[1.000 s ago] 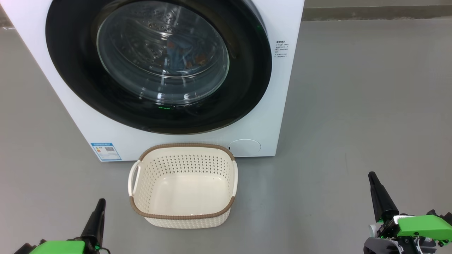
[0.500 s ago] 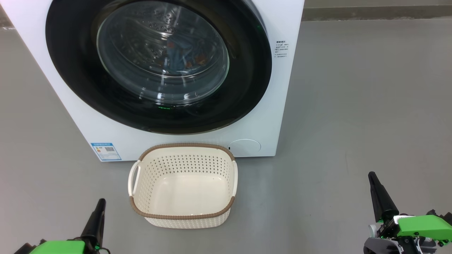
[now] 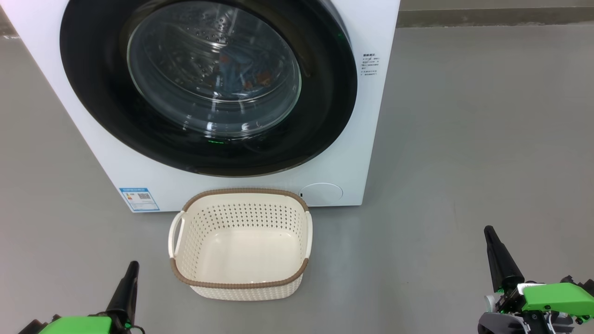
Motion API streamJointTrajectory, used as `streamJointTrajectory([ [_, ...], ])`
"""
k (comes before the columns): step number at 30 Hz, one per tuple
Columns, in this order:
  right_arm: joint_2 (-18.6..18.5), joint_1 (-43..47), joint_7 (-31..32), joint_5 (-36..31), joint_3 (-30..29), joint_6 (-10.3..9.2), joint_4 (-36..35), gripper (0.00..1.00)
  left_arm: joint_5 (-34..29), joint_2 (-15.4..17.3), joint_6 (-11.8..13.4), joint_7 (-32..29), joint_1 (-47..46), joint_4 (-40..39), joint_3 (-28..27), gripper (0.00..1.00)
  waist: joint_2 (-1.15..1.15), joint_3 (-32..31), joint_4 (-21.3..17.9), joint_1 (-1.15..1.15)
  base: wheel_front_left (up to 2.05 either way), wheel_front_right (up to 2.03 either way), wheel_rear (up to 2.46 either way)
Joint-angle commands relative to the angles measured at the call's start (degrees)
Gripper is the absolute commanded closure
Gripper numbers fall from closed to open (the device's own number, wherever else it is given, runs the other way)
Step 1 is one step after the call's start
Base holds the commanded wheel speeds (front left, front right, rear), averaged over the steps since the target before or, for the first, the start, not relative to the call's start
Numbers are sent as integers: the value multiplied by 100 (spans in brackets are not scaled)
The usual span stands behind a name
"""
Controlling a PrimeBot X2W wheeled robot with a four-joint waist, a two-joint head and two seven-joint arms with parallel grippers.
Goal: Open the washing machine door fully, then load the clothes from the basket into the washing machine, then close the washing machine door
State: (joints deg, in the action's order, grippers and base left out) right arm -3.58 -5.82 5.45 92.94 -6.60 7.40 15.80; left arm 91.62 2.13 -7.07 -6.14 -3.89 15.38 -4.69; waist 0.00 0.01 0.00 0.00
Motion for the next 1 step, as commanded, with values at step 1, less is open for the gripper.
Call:
streamJointTrajectory([
  [1,-1,-74,30,-1,97,9,-144,100,45,75,-36,-42,-276,-99,-195,100,0,0,0,0,0,0,0],
])
